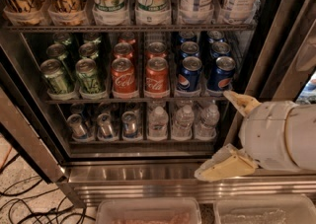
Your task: Pick orange can from top shelf of fridge
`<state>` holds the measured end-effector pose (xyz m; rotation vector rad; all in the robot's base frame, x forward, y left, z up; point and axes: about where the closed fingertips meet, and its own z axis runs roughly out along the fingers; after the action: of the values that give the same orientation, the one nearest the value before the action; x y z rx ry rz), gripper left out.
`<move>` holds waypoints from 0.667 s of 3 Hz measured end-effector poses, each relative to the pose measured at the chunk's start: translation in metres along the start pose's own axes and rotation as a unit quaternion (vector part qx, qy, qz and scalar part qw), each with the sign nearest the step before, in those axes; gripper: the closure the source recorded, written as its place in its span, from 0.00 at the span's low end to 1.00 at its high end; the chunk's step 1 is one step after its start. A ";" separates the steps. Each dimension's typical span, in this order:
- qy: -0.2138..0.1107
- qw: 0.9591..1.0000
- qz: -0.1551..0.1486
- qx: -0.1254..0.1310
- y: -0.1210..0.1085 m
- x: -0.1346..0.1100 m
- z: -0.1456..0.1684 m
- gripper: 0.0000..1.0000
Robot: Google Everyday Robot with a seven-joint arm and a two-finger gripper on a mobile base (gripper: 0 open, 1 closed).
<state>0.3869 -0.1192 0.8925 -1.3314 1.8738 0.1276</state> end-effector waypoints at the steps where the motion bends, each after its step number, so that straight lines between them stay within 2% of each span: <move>1: 0.000 1.000 0.000 0.000 0.000 0.000 0.000 0.00; 2: -0.017 1.000 0.008 0.000 0.000 -0.004 0.002 0.00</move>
Offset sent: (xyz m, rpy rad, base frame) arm 0.0053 0.0074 0.0035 0.0930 -0.0171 -0.0030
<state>0.3890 -0.1149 0.8941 -1.3067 1.8559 0.1564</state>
